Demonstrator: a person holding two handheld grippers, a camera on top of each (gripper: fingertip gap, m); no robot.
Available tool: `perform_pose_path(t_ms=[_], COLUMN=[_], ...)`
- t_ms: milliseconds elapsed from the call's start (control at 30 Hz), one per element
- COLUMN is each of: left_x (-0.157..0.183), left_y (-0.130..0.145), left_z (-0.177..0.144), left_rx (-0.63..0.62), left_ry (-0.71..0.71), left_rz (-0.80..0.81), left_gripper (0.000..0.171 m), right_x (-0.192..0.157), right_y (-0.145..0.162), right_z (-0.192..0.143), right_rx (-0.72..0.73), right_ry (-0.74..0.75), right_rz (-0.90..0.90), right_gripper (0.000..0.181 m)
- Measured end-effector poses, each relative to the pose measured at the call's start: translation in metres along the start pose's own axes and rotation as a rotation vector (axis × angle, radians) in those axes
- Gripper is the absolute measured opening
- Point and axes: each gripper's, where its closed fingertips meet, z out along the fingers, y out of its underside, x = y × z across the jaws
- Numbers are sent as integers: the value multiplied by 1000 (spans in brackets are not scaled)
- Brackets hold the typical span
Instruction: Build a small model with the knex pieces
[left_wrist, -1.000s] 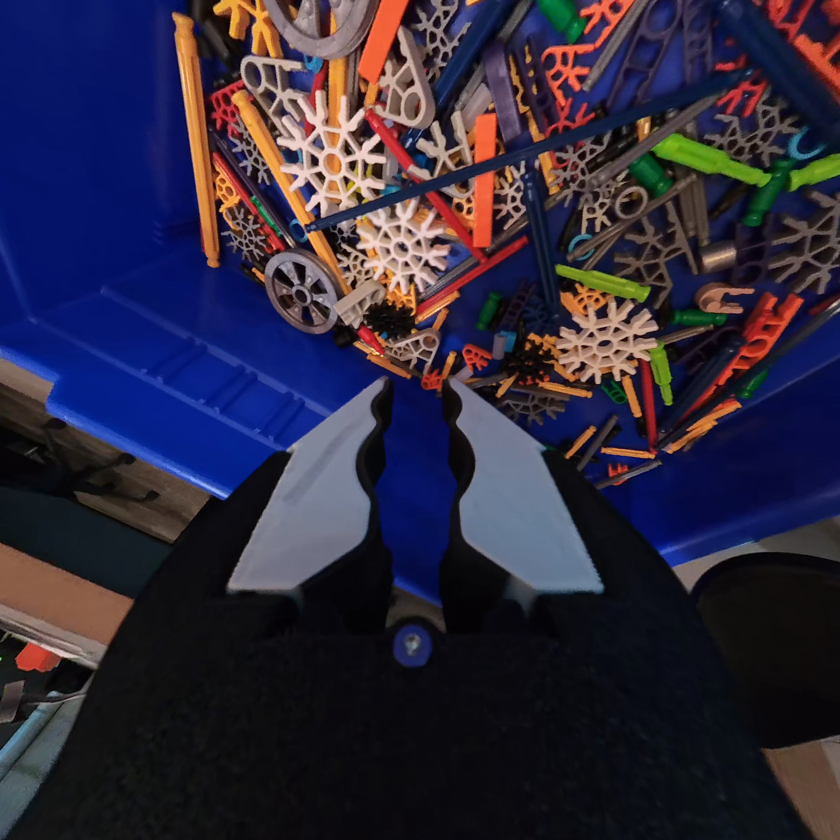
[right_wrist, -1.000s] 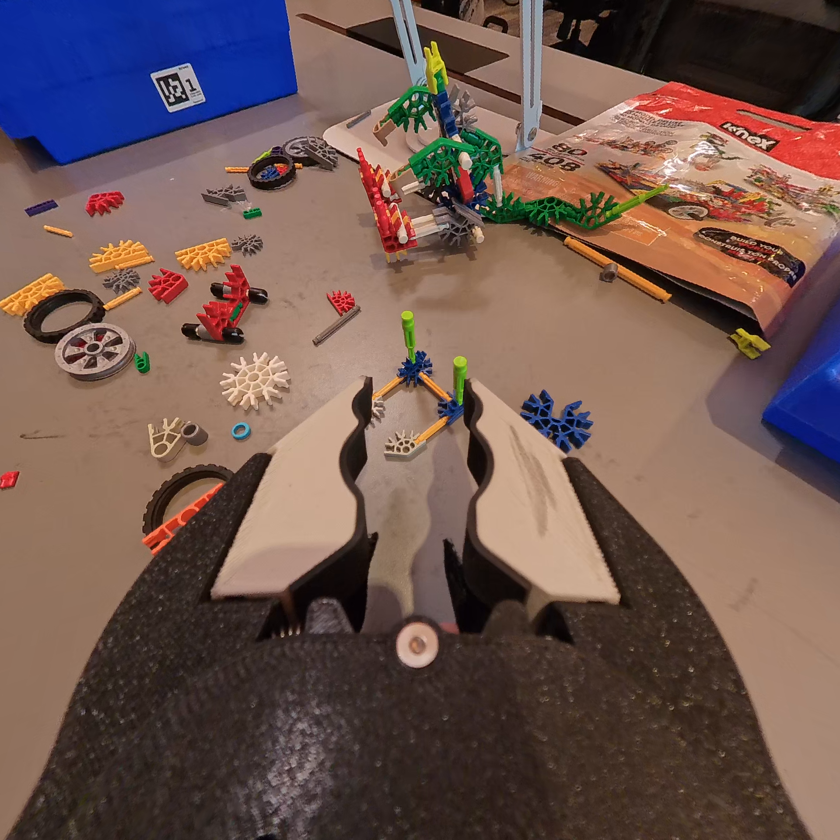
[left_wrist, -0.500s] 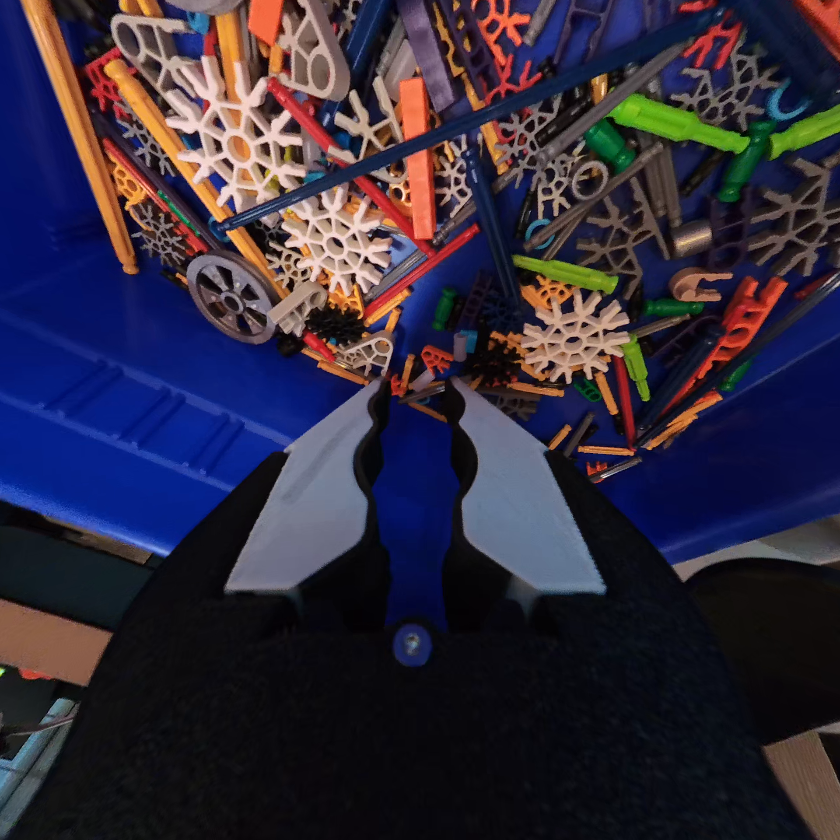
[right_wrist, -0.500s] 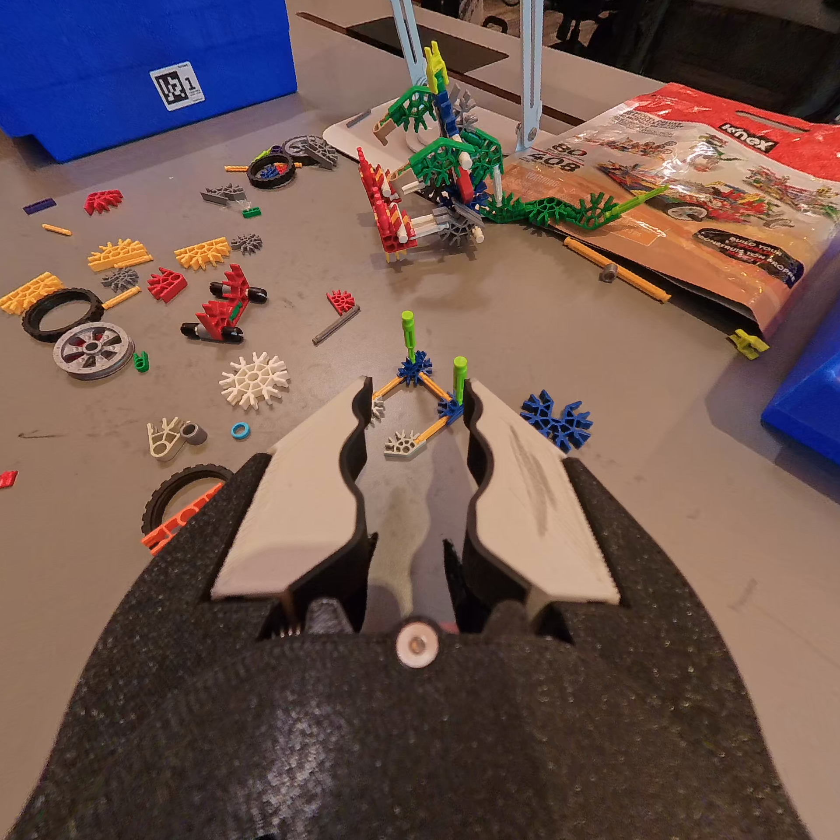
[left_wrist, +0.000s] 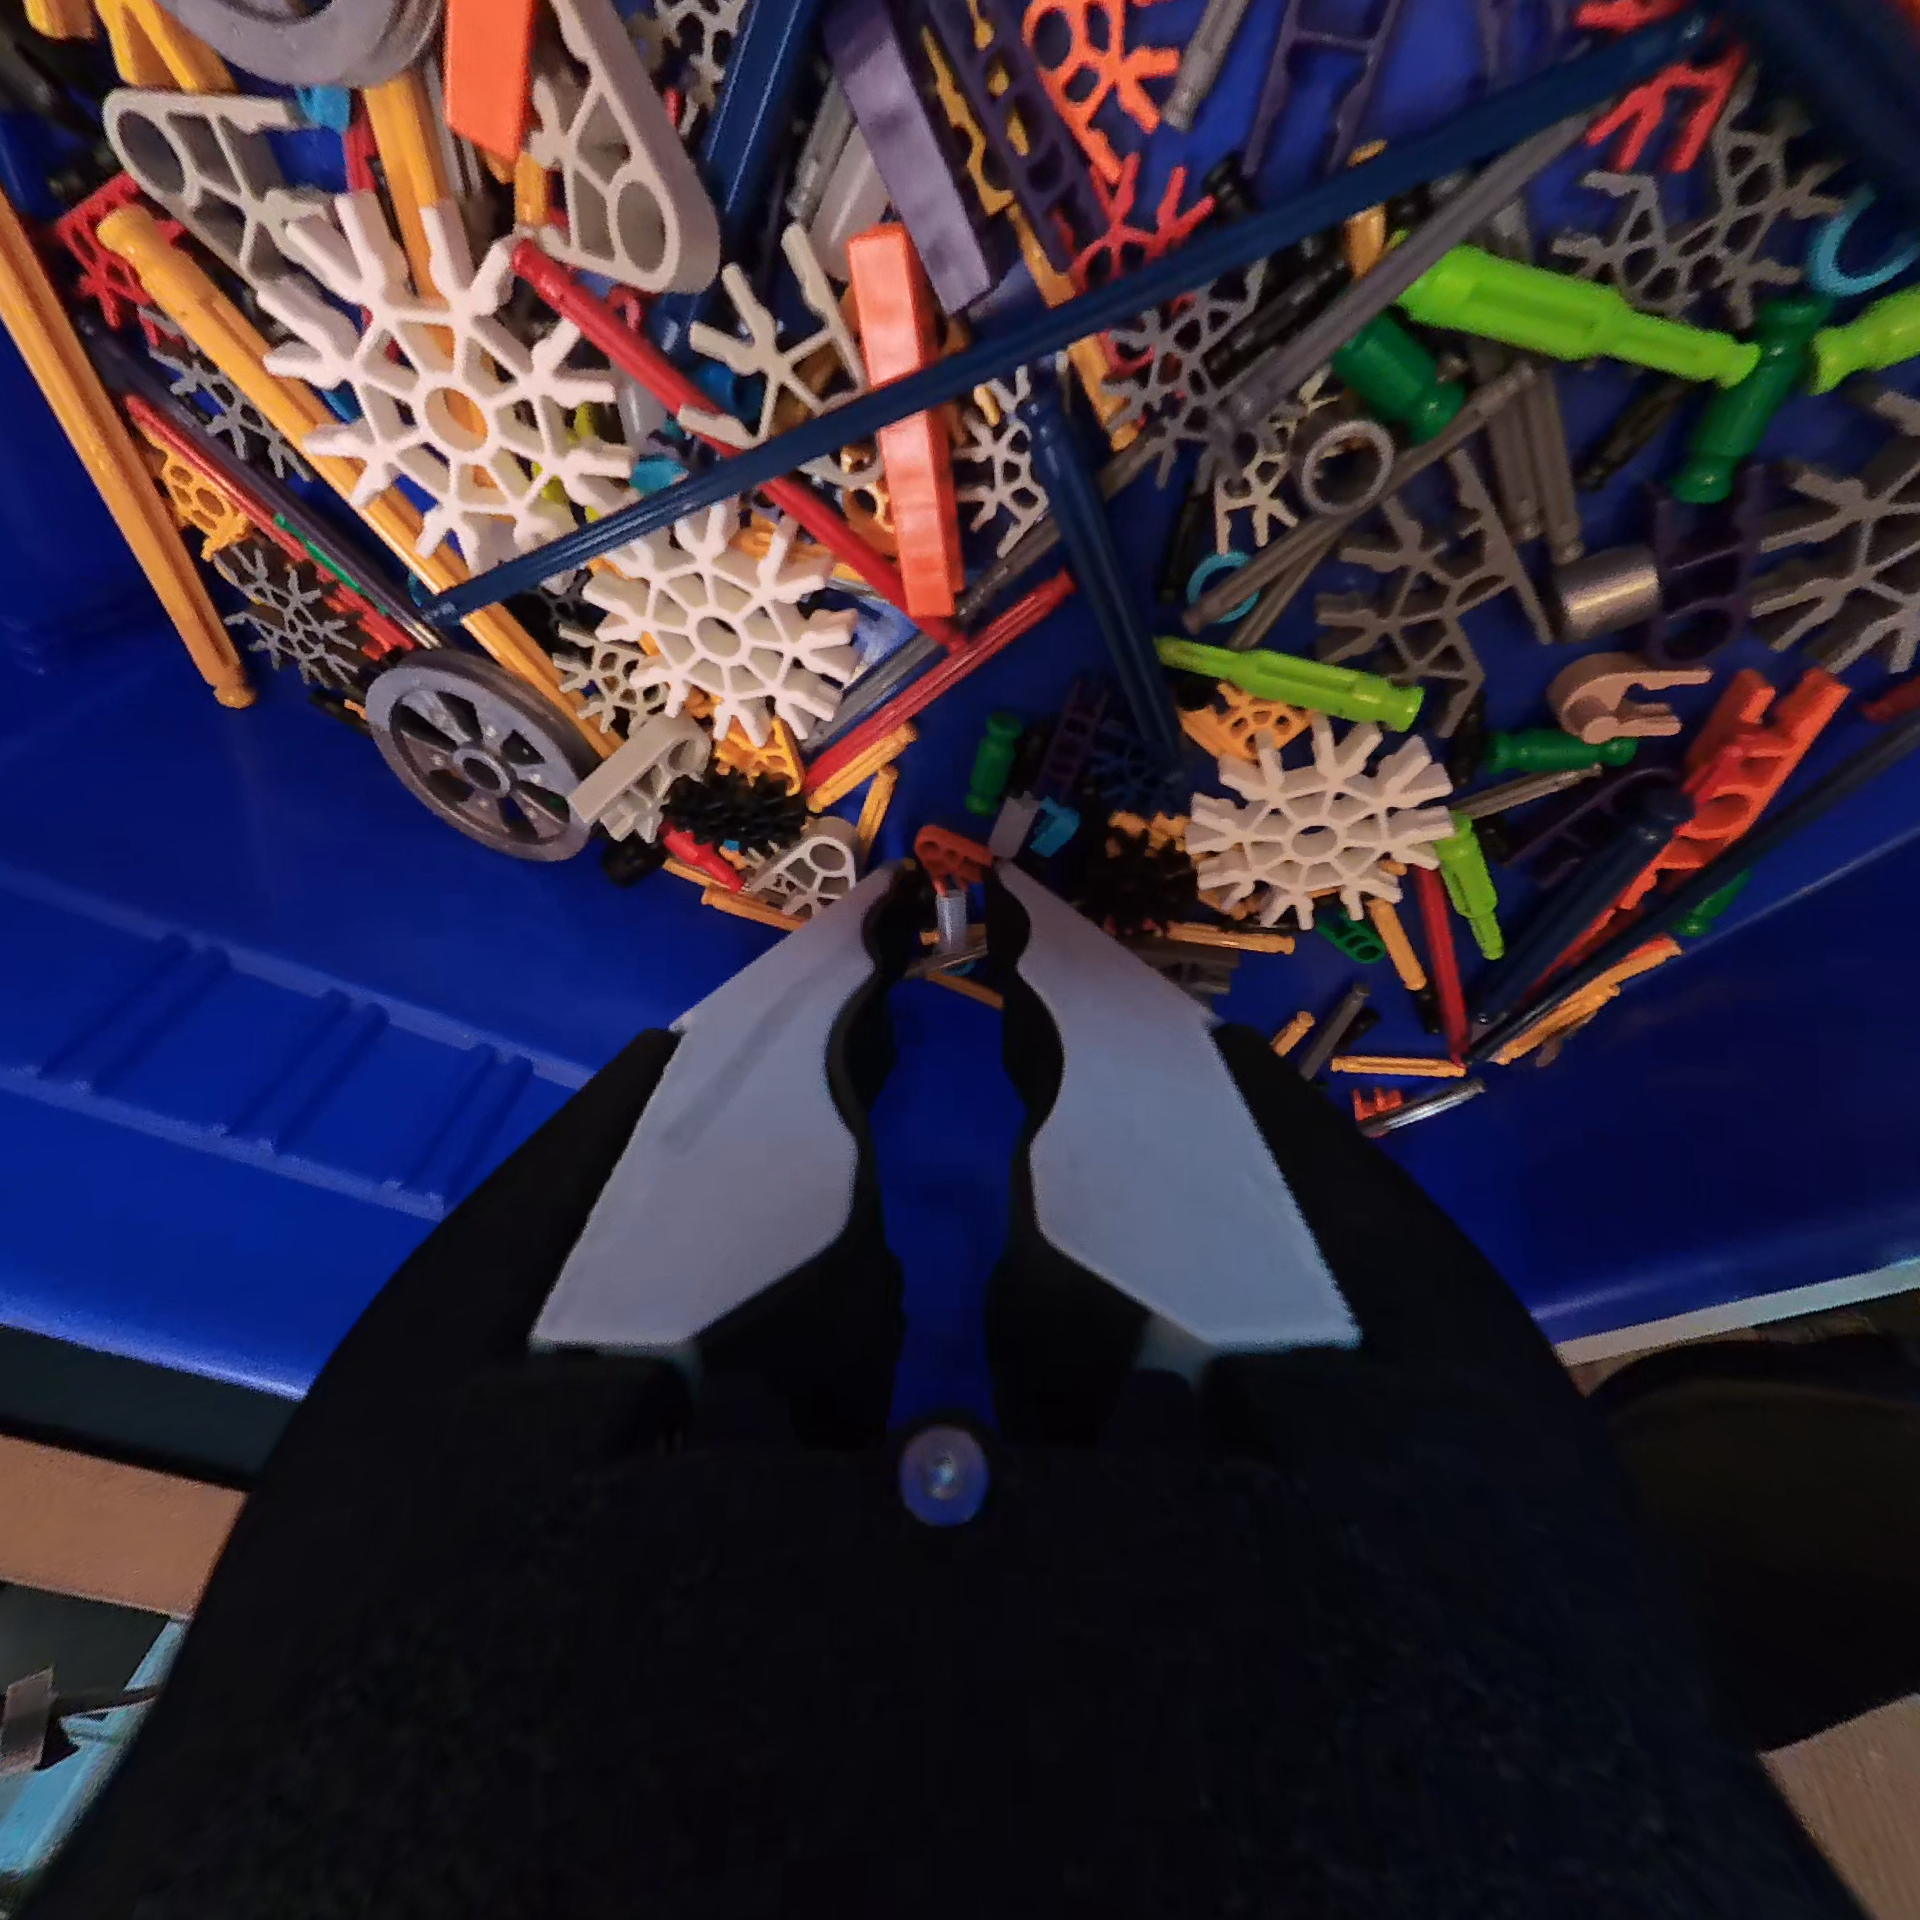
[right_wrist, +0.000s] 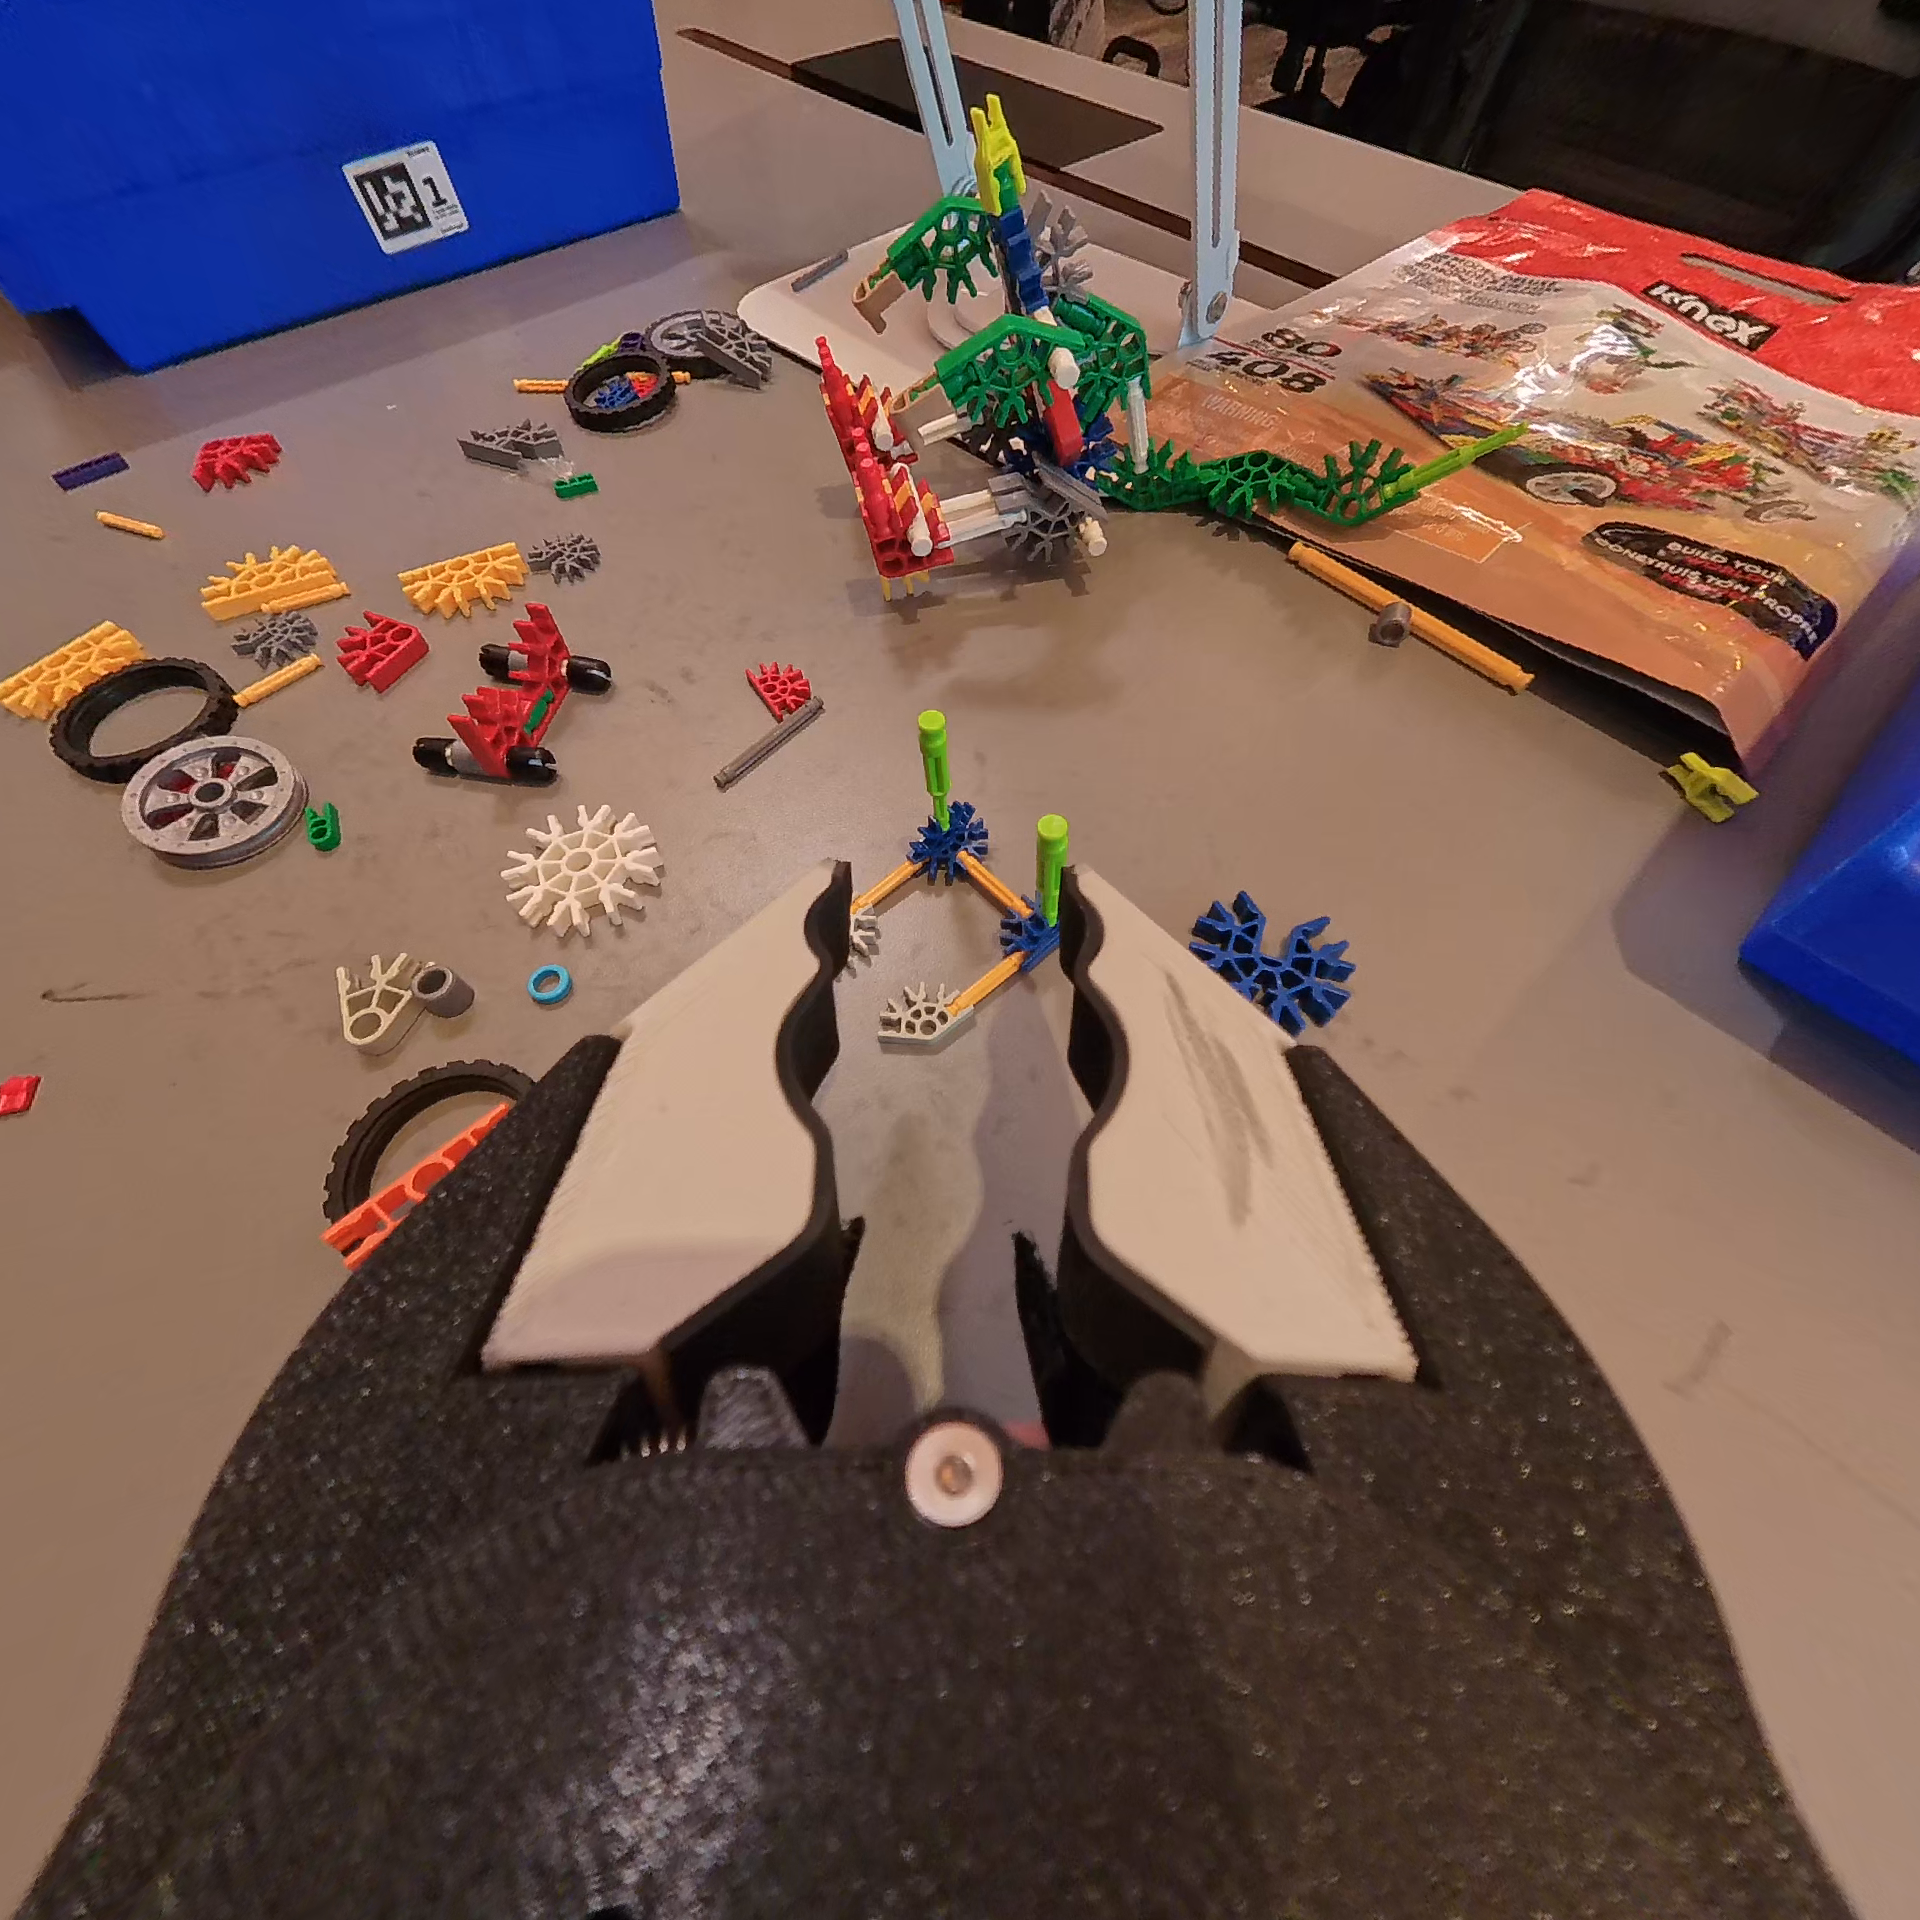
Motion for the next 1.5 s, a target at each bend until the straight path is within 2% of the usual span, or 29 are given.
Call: perform_pose_path(t_ms=[133,233,500,800,900,1067,1300,1367,1500], left_x=[6,0,-18,-17,-7,-2,4,7,19], left_y=[-8,-2,3,3,3,13,9,10,12], left_z=[-6,-10,-28,-35,-32,-19,-6,-3,0], left_rx=[73,62,112,104,93,4,-27,-37,-42], left_ry=[31,-5,-84,-101,-64,-55,-21,2,50], left_rz=[-9,-20,-68,-55,-40,-14,2,-11,-1], left_gripper=[2,1,13,20,20,21,20,9,3], right_x=[0,0,0,0,0,0,0,0,0], right_y=[0,0,0,0,0,0,0,0,0], right_z=[0,0,0,0,0,0,0,0,0], right_rx=[0,0,2,2,1,-1,0,1,0], right_ry=[0,0,-1,-1,0,1,1,1,0], right_rz=[0,1,5,5,2,-1,0,1,1], right_gripper=[39,39,39,39,39,39,39,39,39])
